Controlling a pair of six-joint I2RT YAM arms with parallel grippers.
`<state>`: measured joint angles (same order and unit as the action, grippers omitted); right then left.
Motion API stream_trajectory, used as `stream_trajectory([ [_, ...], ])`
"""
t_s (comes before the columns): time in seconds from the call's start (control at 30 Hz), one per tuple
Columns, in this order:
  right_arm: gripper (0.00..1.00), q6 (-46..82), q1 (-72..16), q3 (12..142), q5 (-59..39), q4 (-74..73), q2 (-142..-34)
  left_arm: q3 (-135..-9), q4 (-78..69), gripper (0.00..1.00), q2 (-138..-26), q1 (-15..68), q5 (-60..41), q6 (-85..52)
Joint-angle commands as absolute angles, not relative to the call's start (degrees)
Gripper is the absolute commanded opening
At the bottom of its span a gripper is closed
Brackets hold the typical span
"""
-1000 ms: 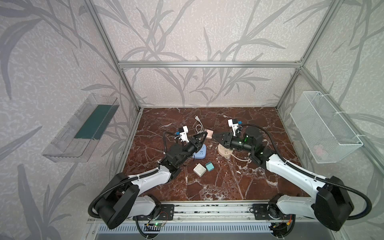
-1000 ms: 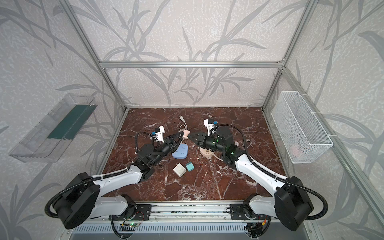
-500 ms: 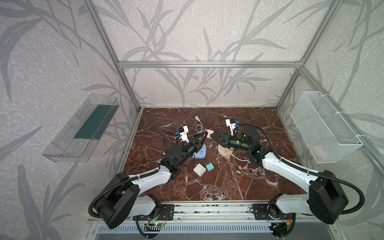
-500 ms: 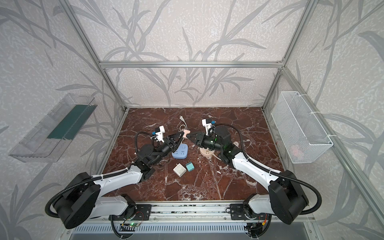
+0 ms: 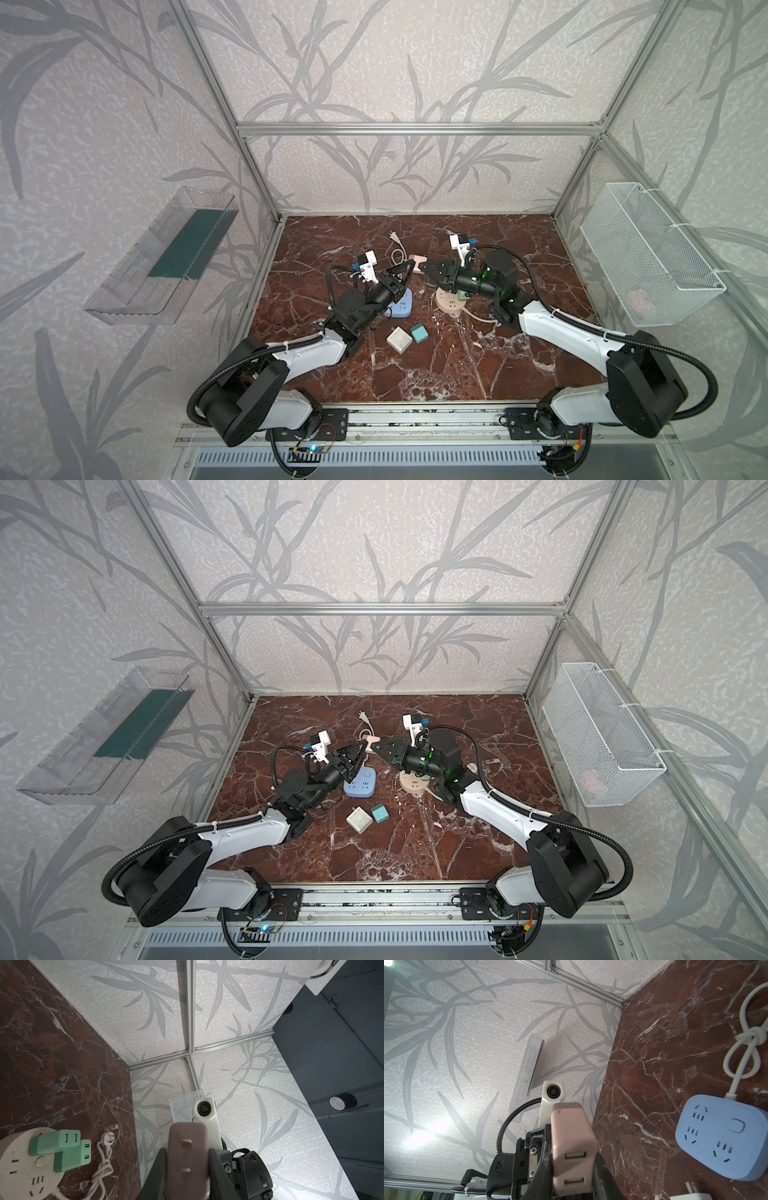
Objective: Insert the plug
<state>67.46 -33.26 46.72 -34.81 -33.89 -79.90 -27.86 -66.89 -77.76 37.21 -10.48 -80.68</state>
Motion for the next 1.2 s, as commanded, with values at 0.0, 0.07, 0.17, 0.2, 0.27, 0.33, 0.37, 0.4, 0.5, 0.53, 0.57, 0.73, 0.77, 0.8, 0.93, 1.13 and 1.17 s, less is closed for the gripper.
stream_trajectory([
  [0.0,0.11,67.09,-33.37,48.43,-35.24,-37.14,-80.54,-28.99,-70.25,0.00,-78.30,38.18,-13.27,-81.33],
  [0.07,0.01,67.06,-33.34,48.44,-35.33,-37.10,-80.68,-29.07,-70.23,0.00,-78.40,38.26,-13.28,-81.31],
  [0.17,0.00,66.69,-33.36,48.67,-35.65,-36.82,-80.86,-29.27,-70.22,0.00,-78.57,38.23,-13.65,-81.42],
  [0.2,0.10,66.38,-33.39,49.05,-35.93,-36.16,-80.95,-29.27,-70.19,0.00,-78.67,38.31,-13.63,-81.48],
  [0.27,0.24,65.94,-33.38,49.43,-35.99,-35.29,-80.86,-29.27,-70.31,0.00,-78.79,38.41,-13.63,-81.48],
  [0.33,0.25,65.96,-33.34,49.48,-35.73,-35.33,-80.77,-29.27,-70.27,0.00,-78.90,38.41,-13.54,-81.51],
  [0.37,0.25,65.87,-33.36,49.58,-35.69,-35.33,-80.77,-29.27,-70.24,0.00,-78.93,38.41,-13.57,-81.49],
  [0.4,0.26,65.83,-33.39,49.70,-35.76,-35.08,-80.86,-29.32,-70.33,0.00,-78.91,38.42,-13.62,-81.48],
  [0.5,0.29,65.91,-33.32,49.77,-35.71,-34.99,-81.29,-29.50,-70.31,0.00,-79.08,38.50,-13.80,-81.49],
  [0.53,0.31,66.05,-33.37,49.75,-35.63,-35.14,-81.47,-29.53,-70.31,0.00,-79.10,38.59,-13.83,-81.50],
  [0.57,0.32,66.17,-33.35,49.66,-35.56,-35.35,-81.63,-29.44,-70.32,0.00,-79.06,38.60,-13.72,-81.54],
  [0.73,0.35,66.10,-33.34,49.57,-35.28,-35.04,-82.00,-29.18,-70.31,0.00,-78.79,38.58,-13.53,-81.40],
  [0.77,0.34,65.94,-33.34,49.65,-35.16,-34.53,-82.00,-29.26,-70.30,0.00,-78.83,38.61,-13.54,-81.33],
  [0.8,0.33,65.77,-33.31,49.59,-35.16,-34.32,-82.00,-29.27,-70.01,0.00,-78.84,38.62,-13.51,-81.34],
  [0.93,0.14,66.18,-32.89,48.80,-35.24,-34.95,-81.24,-30.15,-68.30,0.00,-78.88,38.69,-13.33,-81.18],
  [1.13,0.00,64.27,-32.09,48.46,-35.41,-30.23,-79.81,-30.04,-63.15,0.20,-77.58,38.77,-13.89,-79.69],
  [1.17,0.00,63.61,-32.00,48.68,-35.50,-28.75,-79.58,-29.54,-62.29,0.35,-77.00,38.67,-13.88,-79.15],
])
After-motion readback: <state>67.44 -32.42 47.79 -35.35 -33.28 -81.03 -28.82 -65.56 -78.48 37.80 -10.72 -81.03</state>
